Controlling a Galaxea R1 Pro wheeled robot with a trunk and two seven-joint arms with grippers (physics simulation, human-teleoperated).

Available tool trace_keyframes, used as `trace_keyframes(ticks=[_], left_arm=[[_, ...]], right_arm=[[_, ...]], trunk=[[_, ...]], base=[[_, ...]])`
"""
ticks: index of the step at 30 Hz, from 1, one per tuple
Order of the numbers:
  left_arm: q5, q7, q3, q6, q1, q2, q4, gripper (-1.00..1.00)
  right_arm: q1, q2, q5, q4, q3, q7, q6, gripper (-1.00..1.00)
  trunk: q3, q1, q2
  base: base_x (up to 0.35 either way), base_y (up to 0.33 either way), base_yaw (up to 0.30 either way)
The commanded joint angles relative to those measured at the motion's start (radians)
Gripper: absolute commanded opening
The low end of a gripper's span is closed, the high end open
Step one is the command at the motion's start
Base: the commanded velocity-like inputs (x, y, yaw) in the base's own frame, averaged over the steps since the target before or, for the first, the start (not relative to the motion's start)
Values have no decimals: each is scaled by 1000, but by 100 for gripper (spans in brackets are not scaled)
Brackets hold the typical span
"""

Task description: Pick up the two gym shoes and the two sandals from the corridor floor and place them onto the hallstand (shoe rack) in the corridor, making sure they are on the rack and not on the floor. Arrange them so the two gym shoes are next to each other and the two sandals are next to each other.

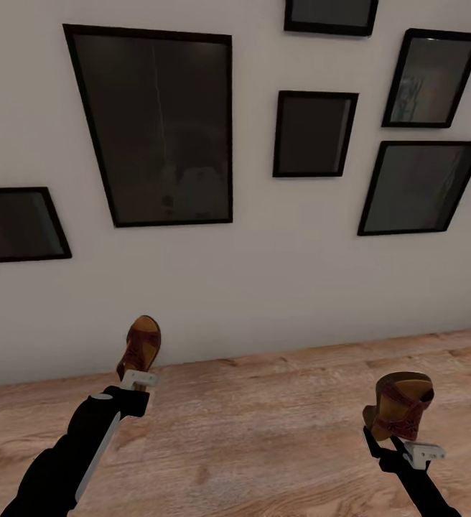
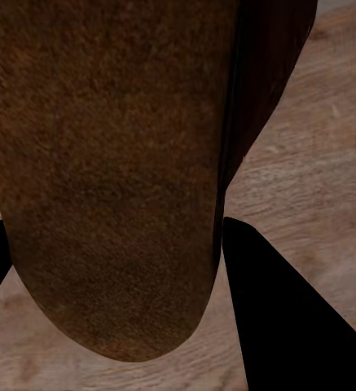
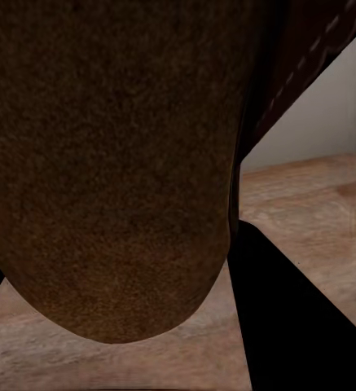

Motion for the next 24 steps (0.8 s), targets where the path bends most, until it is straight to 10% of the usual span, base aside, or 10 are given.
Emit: trace_keyframes(ticks=[1,24], left_arm=[[-4,-3,0,0,0,-1,0,-100],[-7,-4,0,-1,0,-46,0,-100]], right_arm=[[0,0,-2,0,-2,0,0,-100],[0,0,-1,0,-2,-1,1,-100]], trunk=[[0,0,0],[0,0,0]], base=[[0,0,-285],[4,-47,-284]])
